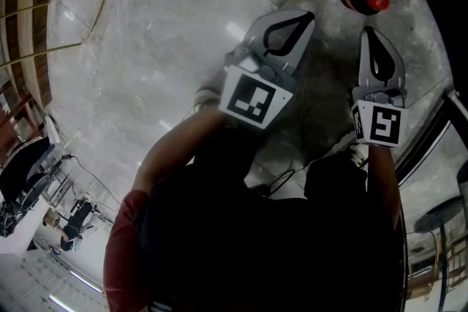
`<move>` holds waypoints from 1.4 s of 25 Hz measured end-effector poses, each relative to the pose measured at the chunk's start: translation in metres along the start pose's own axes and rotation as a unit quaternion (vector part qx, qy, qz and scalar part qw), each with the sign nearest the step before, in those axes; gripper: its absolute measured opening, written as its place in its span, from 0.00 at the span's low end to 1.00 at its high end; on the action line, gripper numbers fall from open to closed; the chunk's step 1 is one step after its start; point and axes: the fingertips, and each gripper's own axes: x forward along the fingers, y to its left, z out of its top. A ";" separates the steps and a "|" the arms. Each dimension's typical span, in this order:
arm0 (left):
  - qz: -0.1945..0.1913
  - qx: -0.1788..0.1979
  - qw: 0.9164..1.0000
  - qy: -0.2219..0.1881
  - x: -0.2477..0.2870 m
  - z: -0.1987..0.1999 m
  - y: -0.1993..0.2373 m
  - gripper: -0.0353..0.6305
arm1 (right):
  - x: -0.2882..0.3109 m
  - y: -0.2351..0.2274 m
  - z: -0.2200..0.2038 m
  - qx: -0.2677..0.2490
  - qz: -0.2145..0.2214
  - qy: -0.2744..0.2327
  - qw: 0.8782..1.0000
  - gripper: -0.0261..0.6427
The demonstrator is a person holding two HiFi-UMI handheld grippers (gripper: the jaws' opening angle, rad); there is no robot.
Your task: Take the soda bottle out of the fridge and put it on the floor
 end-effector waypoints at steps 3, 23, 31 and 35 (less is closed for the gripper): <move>-0.001 -0.001 1.000 0.003 0.000 0.000 0.000 0.05 | 0.000 0.001 0.001 -0.010 -0.002 0.001 1.000 0.04; -0.043 0.042 0.998 0.032 -0.052 0.180 -0.031 0.05 | -0.133 -0.025 0.160 0.043 -0.068 0.026 0.996 0.04; -0.031 0.047 0.998 0.021 -0.107 0.375 -0.038 0.05 | -0.235 -0.037 0.329 0.055 -0.095 0.011 0.994 0.04; -0.028 0.054 0.998 0.007 -0.133 0.494 -0.045 0.05 | -0.293 -0.055 0.429 0.083 -0.133 0.003 0.988 0.04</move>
